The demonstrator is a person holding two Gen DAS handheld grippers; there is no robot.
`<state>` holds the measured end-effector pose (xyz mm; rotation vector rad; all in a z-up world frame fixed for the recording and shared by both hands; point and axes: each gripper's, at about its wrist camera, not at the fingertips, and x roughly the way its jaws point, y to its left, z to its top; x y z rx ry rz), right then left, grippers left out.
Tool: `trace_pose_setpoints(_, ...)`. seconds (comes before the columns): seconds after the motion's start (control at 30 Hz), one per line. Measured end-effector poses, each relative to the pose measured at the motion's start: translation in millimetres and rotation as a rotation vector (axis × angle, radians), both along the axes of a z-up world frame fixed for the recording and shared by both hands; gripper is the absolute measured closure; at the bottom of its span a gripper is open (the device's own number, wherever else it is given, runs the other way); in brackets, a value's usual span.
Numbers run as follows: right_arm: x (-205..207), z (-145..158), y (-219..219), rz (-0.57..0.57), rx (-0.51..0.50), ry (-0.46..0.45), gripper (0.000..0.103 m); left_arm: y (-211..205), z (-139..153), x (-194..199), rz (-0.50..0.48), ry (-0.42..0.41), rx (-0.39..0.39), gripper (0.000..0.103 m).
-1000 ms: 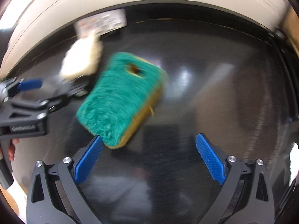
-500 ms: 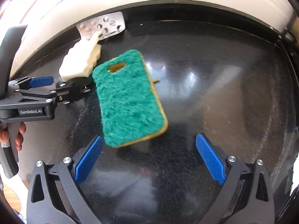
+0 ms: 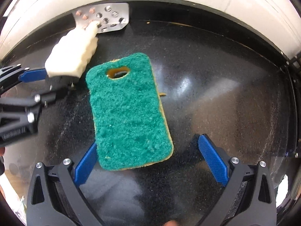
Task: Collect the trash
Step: 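Close the right tool on the green-yellow sponge while the left tool grasps the black toy car, then lift the sponge and toy car and carry both over the bin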
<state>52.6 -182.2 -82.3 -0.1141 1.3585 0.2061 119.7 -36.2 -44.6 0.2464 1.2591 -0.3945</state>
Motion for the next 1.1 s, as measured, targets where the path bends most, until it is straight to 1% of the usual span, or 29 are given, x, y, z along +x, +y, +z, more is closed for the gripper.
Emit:
trace_pose_setpoints(0.03, -5, -1, -1, 0.003, 0.003, -0.006, 0.01, 2, 3, 1, 0.011, 0.02, -0.025, 0.077)
trace_pose_setpoints(0.07, -6, 2, -2, 0.008, 0.011, -0.025, 0.036, 9, 3, 4, 0.072, 0.068, -0.072, 0.077)
trace_pose_setpoints(0.1, -7, 11, -2, 0.018, 0.027, -0.051, 0.05, 17, 3, 3, 0.126, 0.099, -0.109, 0.078)
trace_pose_setpoints(0.13, -12, 15, -6, 0.005, 0.068, -0.027, 0.05, 25, 2, 1, 0.169, 0.126, -0.149, 0.079)
trace_pose_setpoints(0.17, -12, 15, -13, -0.025, 0.146, 0.003, 0.052, 33, 1, -1, 0.217, 0.157, -0.197, 0.082)
trace_pose_setpoints(0.2, -14, 14, -19, -0.055, 0.177, 0.013, 0.052, 38, 1, -3, 0.237, 0.167, -0.212, 0.1)
trace_pose_setpoints(0.23, -17, 15, -23, -0.061, 0.167, 0.003, 0.052, 41, 3, -8, 0.246, 0.162, -0.199, 0.102)
trace_pose_setpoints(0.3, -24, 18, -29, -0.077, 0.171, -0.008, 0.052, 47, 8, -17, 0.258, 0.147, -0.189, 0.103)
trace_pose_setpoints(0.47, -38, 31, -38, -0.123, 0.166, -0.057, 0.052, 63, 22, -41, 0.309, 0.108, -0.201, 0.103)
trace_pose_setpoints(0.57, -45, 37, -41, -0.129, 0.169, -0.083, 0.052, 61, 38, -58, 0.325, 0.08, -0.205, 0.103)
trace_pose_setpoints(0.63, -53, 41, -44, -0.125, 0.171, -0.094, 0.052, 61, 47, -74, 0.334, 0.067, -0.214, 0.103)
trace_pose_setpoints(0.7, -56, 45, -44, -0.114, 0.171, -0.101, 0.052, 64, 52, -80, 0.353, 0.054, -0.23, 0.103)
trace_pose_setpoints(0.77, -60, 53, -46, -0.092, 0.164, -0.109, 0.052, 71, 54, -92, 0.371, 0.045, -0.237, 0.103)
trace_pose_setpoints(0.93, -74, 59, -40, -0.066, 0.178, -0.111, 0.052, 85, 56, -118, 0.411, 0.04, -0.244, 0.103)
trace_pose_setpoints(1.03, -78, 62, -29, -0.036, 0.178, -0.117, 0.052, 92, 61, -130, 0.445, 0.019, -0.255, 0.103)
trace_pose_setpoints(1.1, -80, 63, -21, -0.017, 0.176, -0.121, 0.051, 103, 71, -139, 0.473, -0.005, -0.27, 0.103)
